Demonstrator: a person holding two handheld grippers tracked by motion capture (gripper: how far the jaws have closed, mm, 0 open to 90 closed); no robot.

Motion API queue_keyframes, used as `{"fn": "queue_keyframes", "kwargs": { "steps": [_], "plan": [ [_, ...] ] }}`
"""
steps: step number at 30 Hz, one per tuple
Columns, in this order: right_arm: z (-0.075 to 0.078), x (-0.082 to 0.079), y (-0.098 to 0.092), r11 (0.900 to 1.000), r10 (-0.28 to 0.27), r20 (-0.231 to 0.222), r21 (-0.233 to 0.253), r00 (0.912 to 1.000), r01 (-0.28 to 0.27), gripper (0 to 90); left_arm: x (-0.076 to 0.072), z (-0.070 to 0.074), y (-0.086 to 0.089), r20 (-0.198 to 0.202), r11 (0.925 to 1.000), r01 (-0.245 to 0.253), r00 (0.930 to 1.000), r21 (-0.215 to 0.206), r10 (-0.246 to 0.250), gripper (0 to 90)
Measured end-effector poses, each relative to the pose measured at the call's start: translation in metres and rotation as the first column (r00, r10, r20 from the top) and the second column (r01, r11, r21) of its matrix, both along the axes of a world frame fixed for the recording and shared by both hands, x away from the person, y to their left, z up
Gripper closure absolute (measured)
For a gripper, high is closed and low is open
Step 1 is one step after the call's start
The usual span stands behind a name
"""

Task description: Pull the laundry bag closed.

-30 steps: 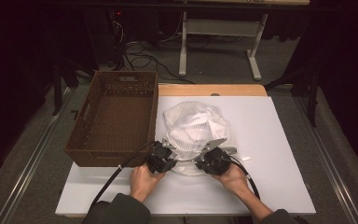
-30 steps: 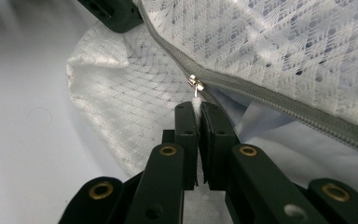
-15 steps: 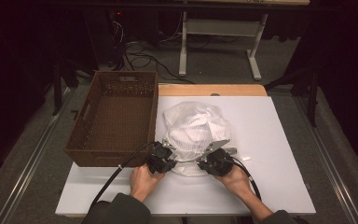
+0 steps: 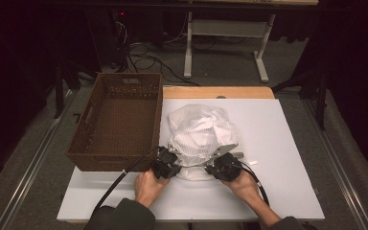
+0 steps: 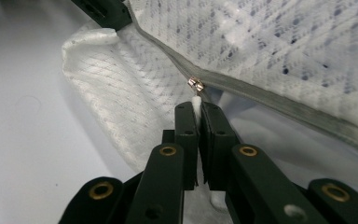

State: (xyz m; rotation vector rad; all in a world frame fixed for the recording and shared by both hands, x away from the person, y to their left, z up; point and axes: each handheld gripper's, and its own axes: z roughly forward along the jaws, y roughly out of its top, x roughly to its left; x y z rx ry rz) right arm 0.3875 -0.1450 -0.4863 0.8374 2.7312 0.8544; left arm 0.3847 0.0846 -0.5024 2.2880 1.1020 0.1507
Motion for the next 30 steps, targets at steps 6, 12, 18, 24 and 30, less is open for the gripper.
{"fn": "queue_keyframes", "kwargs": {
  "steps": [6, 12, 18, 24, 30],
  "plan": [
    [0.0, -0.001, 0.0, 1.0, -0.01, 0.008, -0.002, 0.9999, 0.01, 87.3, 0.001, -0.001, 0.002, -0.012, 0.9998, -0.004, 0.9999, -0.02, 0.004, 87.4],
    [0.001, -0.002, -0.005, 1.0, -0.012, 0.004, 0.0, 0.9999, 0.012, 87.3, 0.001, -0.001, 0.003, -0.012, 0.9997, -0.001, 0.9999, -0.026, 0.001, 87.4],
    [0.002, -0.001, -0.009, 1.0, -0.022, 0.006, 0.003, 0.9998, 0.022, 87.3, 0.001, -0.002, 0.003, -0.009, 0.9996, -0.002, 1.0, -0.027, 0.001, 87.4],
    [0.003, -0.001, -0.012, 1.0, -0.027, 0.0, 0.014, 0.9996, 0.027, 87.2, 0.002, -0.002, 0.004, -0.016, 0.9994, 0.0, 0.9999, -0.034, 0.0, 87.3],
    [0.003, 0.0, -0.014, 0.999, -0.029, 0.001, 0.018, 0.9996, 0.029, 87.3, 0.001, -0.002, 0.004, -0.014, 0.9995, 0.0, 0.9999, -0.032, -0.001, 87.3]
  ]
}}
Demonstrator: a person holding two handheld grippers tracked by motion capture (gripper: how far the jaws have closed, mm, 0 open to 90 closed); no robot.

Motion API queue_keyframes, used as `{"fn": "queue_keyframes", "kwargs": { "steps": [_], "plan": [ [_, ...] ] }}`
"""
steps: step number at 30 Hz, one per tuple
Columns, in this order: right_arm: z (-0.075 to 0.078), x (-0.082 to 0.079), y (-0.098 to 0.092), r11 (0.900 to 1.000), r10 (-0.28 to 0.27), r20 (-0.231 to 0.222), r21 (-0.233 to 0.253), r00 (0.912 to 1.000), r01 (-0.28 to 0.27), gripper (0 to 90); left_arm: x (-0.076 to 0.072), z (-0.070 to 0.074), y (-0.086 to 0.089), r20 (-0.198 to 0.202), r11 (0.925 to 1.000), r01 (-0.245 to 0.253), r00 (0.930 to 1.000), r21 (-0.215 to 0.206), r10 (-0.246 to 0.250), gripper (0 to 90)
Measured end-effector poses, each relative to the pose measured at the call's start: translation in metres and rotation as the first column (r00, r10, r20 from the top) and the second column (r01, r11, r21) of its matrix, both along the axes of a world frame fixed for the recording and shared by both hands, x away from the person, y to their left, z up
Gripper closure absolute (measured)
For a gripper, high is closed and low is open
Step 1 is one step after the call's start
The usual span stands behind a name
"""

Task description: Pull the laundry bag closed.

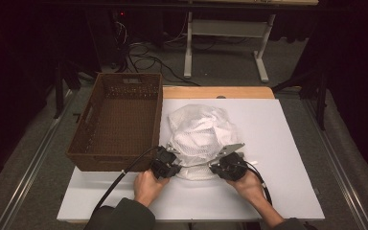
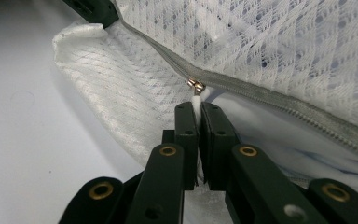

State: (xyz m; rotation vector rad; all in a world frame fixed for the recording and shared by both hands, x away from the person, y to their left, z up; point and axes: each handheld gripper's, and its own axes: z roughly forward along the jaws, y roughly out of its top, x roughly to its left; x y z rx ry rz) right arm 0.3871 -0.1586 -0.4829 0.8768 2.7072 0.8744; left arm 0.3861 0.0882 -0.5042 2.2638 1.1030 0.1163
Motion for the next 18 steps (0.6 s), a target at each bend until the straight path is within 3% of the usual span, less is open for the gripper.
{"fn": "queue_keyframes", "kwargs": {
  "steps": [18],
  "plan": [
    [0.008, -0.003, -0.011, 1.0, -0.017, 0.024, 0.014, 0.9996, 0.017, 87.3, 0.001, 0.0, 0.001, -0.006, 1.0, 0.0, 1.0, -0.007, 0.0, 87.2]
  ]
}}
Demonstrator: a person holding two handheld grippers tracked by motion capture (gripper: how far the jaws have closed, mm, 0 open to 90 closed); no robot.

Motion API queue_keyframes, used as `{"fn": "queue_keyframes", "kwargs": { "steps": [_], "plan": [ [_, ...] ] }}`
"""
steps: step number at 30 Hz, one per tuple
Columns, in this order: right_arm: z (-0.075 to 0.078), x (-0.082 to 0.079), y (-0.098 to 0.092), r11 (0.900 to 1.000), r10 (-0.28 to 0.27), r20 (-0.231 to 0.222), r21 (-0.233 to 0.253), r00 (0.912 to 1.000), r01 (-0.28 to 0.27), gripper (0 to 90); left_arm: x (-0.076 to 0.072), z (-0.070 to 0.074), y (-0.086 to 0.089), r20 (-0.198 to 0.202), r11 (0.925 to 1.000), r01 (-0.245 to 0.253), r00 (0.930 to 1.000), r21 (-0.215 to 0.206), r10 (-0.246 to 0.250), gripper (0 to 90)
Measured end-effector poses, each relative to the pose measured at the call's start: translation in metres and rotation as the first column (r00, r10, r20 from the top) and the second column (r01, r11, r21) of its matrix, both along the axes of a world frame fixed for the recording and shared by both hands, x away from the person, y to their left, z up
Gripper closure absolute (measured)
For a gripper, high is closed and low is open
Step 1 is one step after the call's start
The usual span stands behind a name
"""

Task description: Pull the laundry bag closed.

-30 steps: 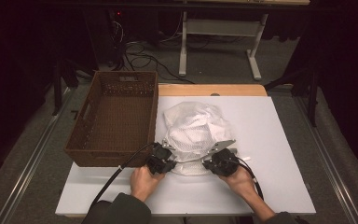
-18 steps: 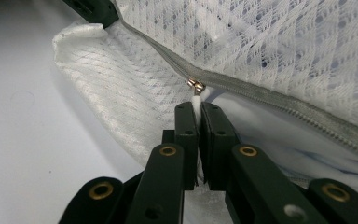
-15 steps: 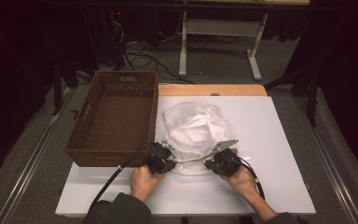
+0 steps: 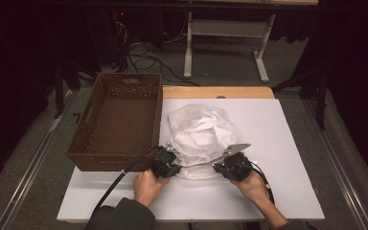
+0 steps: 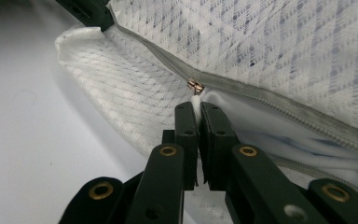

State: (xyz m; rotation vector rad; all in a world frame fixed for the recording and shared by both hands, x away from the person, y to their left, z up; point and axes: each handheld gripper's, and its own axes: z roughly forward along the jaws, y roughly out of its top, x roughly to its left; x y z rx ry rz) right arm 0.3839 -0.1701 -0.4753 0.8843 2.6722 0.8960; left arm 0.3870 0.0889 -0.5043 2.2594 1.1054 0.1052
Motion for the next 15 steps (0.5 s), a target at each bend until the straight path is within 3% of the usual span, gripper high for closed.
{"fn": "queue_keyframes", "kwargs": {
  "steps": [15],
  "plan": [
    [0.006, -0.001, -0.012, 1.0, -0.029, 0.001, 0.013, 0.9996, 0.029, 87.2, 0.0, 0.0, 0.0, 0.002, 1.0, 0.003, 1.0, -0.003, -0.003, 87.3]
  ]
}}
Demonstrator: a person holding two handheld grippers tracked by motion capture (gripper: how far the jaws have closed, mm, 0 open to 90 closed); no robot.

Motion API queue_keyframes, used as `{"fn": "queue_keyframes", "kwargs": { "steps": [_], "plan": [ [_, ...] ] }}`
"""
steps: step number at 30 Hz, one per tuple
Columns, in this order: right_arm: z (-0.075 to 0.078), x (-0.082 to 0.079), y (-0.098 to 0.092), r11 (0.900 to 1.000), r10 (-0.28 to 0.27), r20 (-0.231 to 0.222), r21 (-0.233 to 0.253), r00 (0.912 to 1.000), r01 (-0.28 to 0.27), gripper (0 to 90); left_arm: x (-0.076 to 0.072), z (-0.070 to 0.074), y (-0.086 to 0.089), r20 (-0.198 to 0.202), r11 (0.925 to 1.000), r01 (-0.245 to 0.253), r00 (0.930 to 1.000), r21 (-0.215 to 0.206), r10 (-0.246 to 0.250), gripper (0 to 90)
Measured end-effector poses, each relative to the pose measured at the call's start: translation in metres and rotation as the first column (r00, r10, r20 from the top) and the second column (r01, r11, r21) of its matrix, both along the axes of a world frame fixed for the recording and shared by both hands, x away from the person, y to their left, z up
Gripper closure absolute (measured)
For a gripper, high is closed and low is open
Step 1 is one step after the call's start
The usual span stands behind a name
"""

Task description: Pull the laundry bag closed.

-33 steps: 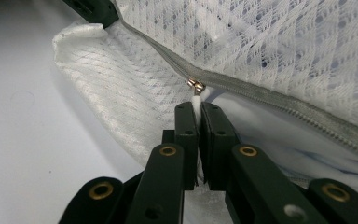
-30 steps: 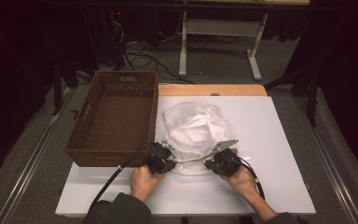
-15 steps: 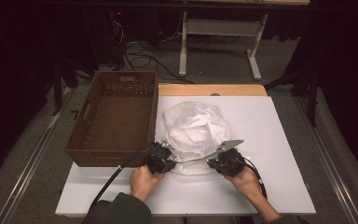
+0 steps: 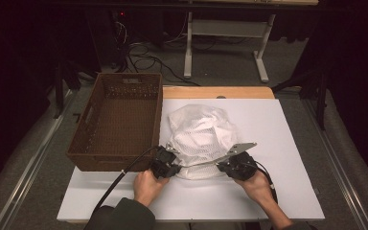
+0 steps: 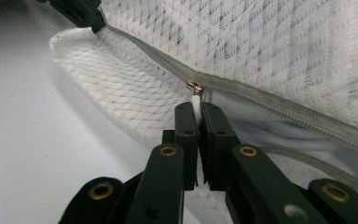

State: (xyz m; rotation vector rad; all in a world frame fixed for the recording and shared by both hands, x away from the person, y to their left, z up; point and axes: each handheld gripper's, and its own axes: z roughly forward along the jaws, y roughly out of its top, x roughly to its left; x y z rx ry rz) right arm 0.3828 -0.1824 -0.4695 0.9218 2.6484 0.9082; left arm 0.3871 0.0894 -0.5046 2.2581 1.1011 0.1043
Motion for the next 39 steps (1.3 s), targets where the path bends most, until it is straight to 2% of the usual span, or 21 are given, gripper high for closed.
{"fn": "queue_keyframes", "kwargs": {
  "steps": [9, 17, 25, 39],
  "plan": [
    [0.002, 0.0, -0.008, 1.0, -0.021, 0.002, 0.01, 0.9998, 0.021, 87.2, 0.0, 0.0, 0.0, 0.0, 1.0, -0.001, 1.0, 0.0, 0.001, 87.3],
    [0.003, -0.001, -0.012, 0.999, -0.03, 0.001, 0.014, 0.9996, 0.03, 87.3, -0.004, 0.002, -0.002, 0.02, 0.9995, -0.002, 0.9998, 0.032, 0.001, 87.4],
    [0.002, 0.002, -0.014, 0.999, -0.042, 0.0, 0.01, 0.9991, 0.042, 87.2, -0.005, 0.005, 0.0, 0.05, 0.9957, -0.022, 0.9986, 0.089, 0.018, 87.4],
    [-0.001, 0.003, -0.014, 0.999, -0.037, -0.007, 0.003, 0.9993, 0.037, 87.2, -0.005, 0.006, 0.001, 0.056, 0.9912, -0.009, 0.9984, 0.132, 0.002, 87.4]
  ]
}}
